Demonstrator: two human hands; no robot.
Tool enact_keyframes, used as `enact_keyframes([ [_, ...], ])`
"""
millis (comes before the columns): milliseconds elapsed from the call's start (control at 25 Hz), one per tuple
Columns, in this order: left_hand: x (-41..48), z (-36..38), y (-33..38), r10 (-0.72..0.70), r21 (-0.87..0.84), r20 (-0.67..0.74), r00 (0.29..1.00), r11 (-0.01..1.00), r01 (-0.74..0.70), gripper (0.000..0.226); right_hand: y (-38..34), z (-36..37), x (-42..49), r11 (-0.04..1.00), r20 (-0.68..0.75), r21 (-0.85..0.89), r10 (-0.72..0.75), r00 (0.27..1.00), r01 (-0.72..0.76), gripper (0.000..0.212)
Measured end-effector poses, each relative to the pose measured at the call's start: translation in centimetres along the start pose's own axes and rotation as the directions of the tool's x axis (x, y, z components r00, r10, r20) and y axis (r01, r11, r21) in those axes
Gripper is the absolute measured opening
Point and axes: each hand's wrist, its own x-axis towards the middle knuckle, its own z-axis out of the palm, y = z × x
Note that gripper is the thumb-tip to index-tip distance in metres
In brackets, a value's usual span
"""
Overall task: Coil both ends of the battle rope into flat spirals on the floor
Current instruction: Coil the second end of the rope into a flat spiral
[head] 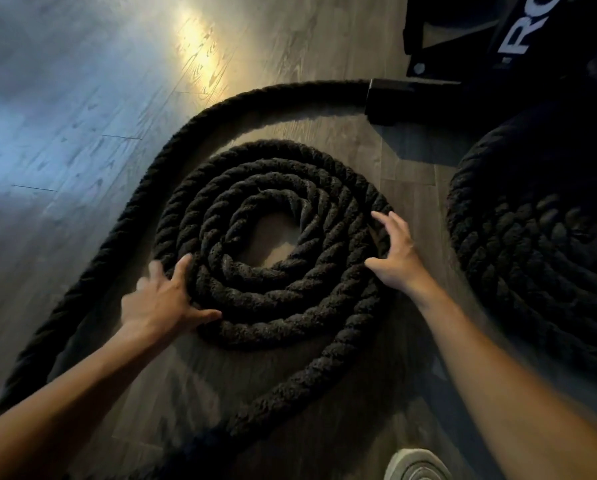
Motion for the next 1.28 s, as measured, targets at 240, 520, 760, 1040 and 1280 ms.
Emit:
enact_keyframes([
  [240,1.7,1.3,2.8,0.657,0.157,-0.106,0.747,0.753,-0.639,0.094,2.2,-1.2,-3.7,0.995,-0.090,-0.101,0.016,0.996,-0.025,0.075],
  [520,2.6,0.5,5.5,0.704,0.407,0.020,0.710,0.643,-0.649,0.100,1.5,-1.4,-4.5,0.995,-0.076,-0.093,0.021,0.997,-0.028,0.068],
  [760,-2.6,3.3,13.6,0.626,0.240,-0.066,0.777,0.766,-0.596,0.103,-0.7,-0.8,-5.0,0.988,-0.101,-0.144,-0.071,0.992,0.056,0.063],
  [1040,-1.9,2.6,12.5,0.705,0.025,-0.060,0.707,0.709,-0.705,0.073,0.5,2.2,-7.6,0.982,-0.312,-0.189,-0.038,0.949,-0.022,0.052],
  [1280,4.7,-4.3,7.6,0.883,0.394,0.284,0.373,0.247,-0.885,0.060,2.3,1.6,-6.6,0.958,-0.258,-0.268,0.030,0.966,-0.101,0.061],
])
